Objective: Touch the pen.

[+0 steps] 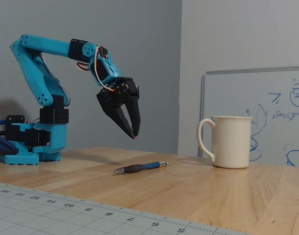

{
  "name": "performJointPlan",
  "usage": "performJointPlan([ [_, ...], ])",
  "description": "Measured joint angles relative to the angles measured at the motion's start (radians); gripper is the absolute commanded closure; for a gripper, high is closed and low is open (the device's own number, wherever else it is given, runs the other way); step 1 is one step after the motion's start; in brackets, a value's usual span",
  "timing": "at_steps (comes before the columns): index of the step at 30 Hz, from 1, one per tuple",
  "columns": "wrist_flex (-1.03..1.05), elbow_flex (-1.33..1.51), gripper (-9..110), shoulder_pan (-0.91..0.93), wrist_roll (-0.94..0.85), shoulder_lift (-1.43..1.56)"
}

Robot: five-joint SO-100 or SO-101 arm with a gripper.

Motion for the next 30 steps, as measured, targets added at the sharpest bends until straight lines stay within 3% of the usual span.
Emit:
performJointPlan([
  [30, -0.023, -0.061, 101, 0.087, 0.0, -0.252],
])
